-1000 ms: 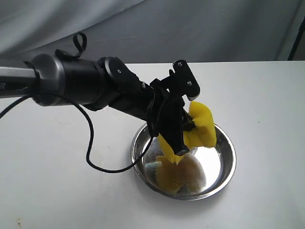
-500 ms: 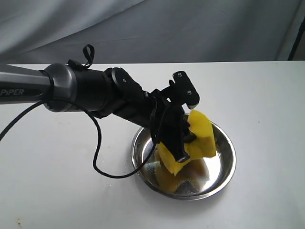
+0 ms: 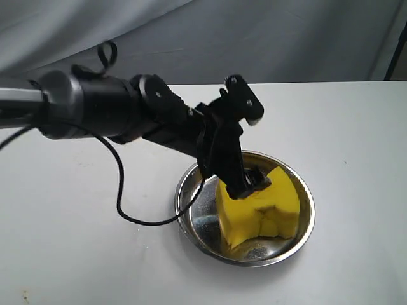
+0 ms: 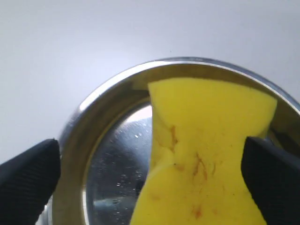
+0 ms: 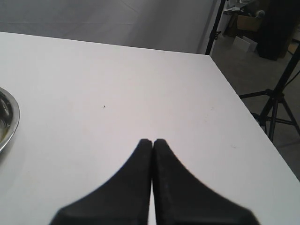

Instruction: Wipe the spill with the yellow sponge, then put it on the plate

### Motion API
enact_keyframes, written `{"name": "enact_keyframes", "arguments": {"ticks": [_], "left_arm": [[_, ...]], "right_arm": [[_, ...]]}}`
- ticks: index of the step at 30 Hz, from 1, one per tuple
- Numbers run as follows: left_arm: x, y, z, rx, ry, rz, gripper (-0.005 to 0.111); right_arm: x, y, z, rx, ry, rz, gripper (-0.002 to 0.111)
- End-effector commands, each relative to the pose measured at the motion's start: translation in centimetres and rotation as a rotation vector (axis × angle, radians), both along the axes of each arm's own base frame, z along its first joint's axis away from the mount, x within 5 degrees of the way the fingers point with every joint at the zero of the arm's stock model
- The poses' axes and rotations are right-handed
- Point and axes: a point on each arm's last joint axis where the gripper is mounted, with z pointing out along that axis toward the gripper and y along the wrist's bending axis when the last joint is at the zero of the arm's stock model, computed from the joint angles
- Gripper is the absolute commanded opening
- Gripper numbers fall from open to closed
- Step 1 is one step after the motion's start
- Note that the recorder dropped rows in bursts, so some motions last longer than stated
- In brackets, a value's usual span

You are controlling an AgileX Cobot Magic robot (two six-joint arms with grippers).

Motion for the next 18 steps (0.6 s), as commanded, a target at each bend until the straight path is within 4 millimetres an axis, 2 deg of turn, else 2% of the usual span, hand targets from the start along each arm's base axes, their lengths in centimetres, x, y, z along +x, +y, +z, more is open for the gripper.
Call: {"name": "enact_keyframes", "arguments": {"ticks": [1, 2, 4, 6, 7, 9, 11, 13, 15, 18], "left_arm": [[-0.3, 3.4, 8.5, -0.111, -0.099, 0.127, 0.095], [-0.5, 4.5, 10.4, -0.137, -0.104, 0.157, 0.092], [-1.1, 8.0, 14.0, -0.182, -0.08, 0.227, 0.074], [-1.7, 10.8, 16.0, -0.221, -0.031, 0.303, 0.054], [-3.0, 13.6, 17.0, -0.229, -0.023, 0.347, 0.031], [-5.3, 16.4, 16.6, -0.227, -0.028, 0.405, 0.002], [-7.7, 18.2, 15.6, -0.259, -0.052, 0.477, 0.0], [-10.3, 19.5, 15.6, -0.34, -0.095, 0.545, 0.0], [-12.4, 20.0, 15.9, -0.391, -0.084, 0.537, 0.0], [-14.5, 20.6, 16.9, -0.415, -0.114, 0.504, 0.0]], "right_arm": [[0.0, 0.0, 0.0, -0.008, -0.01, 0.003, 0.0], [0.0, 0.0, 0.0, -0.008, -0.01, 0.003, 0.0], [0.0, 0.0, 0.0, -0.008, -0.01, 0.003, 0.0], [0.0, 0.0, 0.0, -0.008, -0.01, 0.003, 0.0], [0.0, 0.0, 0.0, -0.008, -0.01, 0.003, 0.0], [0.0, 0.0, 0.0, -0.008, -0.01, 0.003, 0.0], [0.0, 0.0, 0.0, -0.008, -0.01, 0.003, 0.0], [0.0, 0.0, 0.0, -0.008, -0.01, 0.003, 0.0], [0.0, 0.0, 0.0, -0.008, -0.01, 0.003, 0.0], [0.0, 0.0, 0.0, -0.008, -0.01, 0.003, 0.0]]}}
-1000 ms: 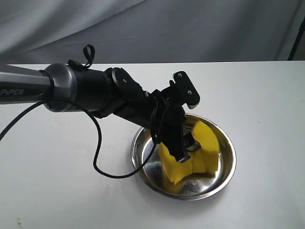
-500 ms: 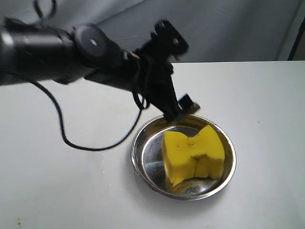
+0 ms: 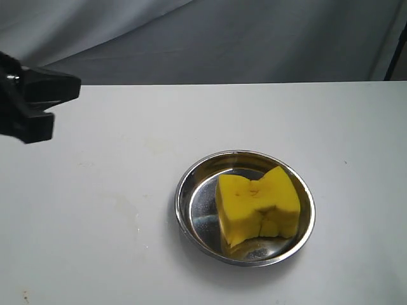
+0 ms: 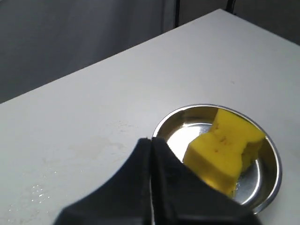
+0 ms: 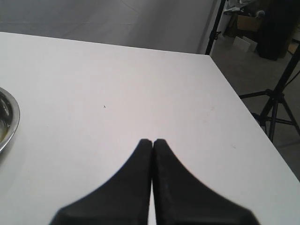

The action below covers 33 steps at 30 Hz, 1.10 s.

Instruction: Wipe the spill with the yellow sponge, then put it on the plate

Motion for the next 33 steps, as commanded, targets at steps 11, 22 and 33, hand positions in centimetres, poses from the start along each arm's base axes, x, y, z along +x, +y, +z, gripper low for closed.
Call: {"name": "enact_keyframes", "arguments": {"ticks": [11, 22, 33], "left_arm": [[-8.7, 3.7, 4.7, 0.06, -0.383, -0.015, 0.0], [-18.5, 8.0, 3.7, 0.117, -0.503, 0.181, 0.0], [-20.0, 8.0, 1.9, -0.179, -0.678, 0.463, 0.0]], "right_arm": [[0.0, 0.0, 0.0, -0.008, -0.01, 0.003, 0.0], [0.0, 0.0, 0.0, -0.008, -0.01, 0.003, 0.0], [0.0, 0.0, 0.0, -0.008, -0.01, 0.003, 0.0]]}}
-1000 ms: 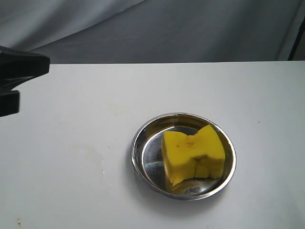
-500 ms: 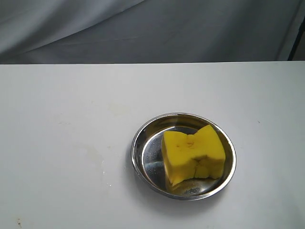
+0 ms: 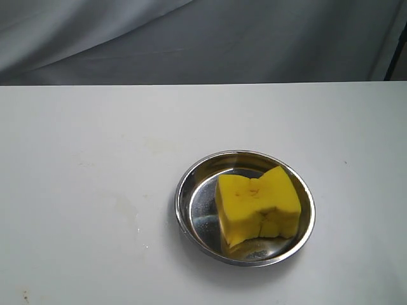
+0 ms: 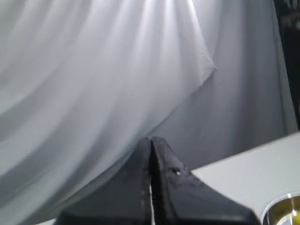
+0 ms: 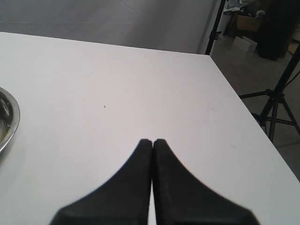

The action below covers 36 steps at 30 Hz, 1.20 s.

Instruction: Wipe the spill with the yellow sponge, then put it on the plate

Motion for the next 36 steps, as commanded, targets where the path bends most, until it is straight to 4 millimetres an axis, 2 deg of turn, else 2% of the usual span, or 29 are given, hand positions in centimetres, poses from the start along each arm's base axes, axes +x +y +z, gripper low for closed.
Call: {"name": "enact_keyframes", "arguments": {"ticks": [1, 5, 10, 15, 24, 27, 36], "left_arm": [[1.9, -0.1, -1.3, -0.193, -0.085, 0.03, 0.0], [4.2, 0.2, -3.8, -0.282, -0.046, 0.047, 0.0], [6.2, 1.0, -6.8, -0.244, -0.043, 0.14, 0.0], [7.4, 1.4, -10.2, -0.185, 0.044, 0.196, 0.0], [8.6, 2.2, -16.1, -0.244, 0.216, 0.295, 0.0], [8.7, 2.2, -17.3, -0.236, 0.25, 0.3, 0.0], [8.7, 2.2, -17.7, -0.209, 0.292, 0.312, 0.0]], "right_arm": [[0.0, 0.0, 0.0, -0.008, -0.01, 0.003, 0.0], [0.0, 0.0, 0.0, -0.008, -0.01, 0.003, 0.0], [0.0, 0.0, 0.0, -0.008, -0.01, 0.003, 0.0], [0.0, 0.0, 0.0, -0.008, -0.01, 0.003, 0.0], [0.0, 0.0, 0.0, -0.008, -0.01, 0.003, 0.0], [0.0, 0.0, 0.0, -0.008, -0.01, 0.003, 0.0], [0.0, 0.0, 0.0, -0.008, -0.01, 0.003, 0.0]]}}
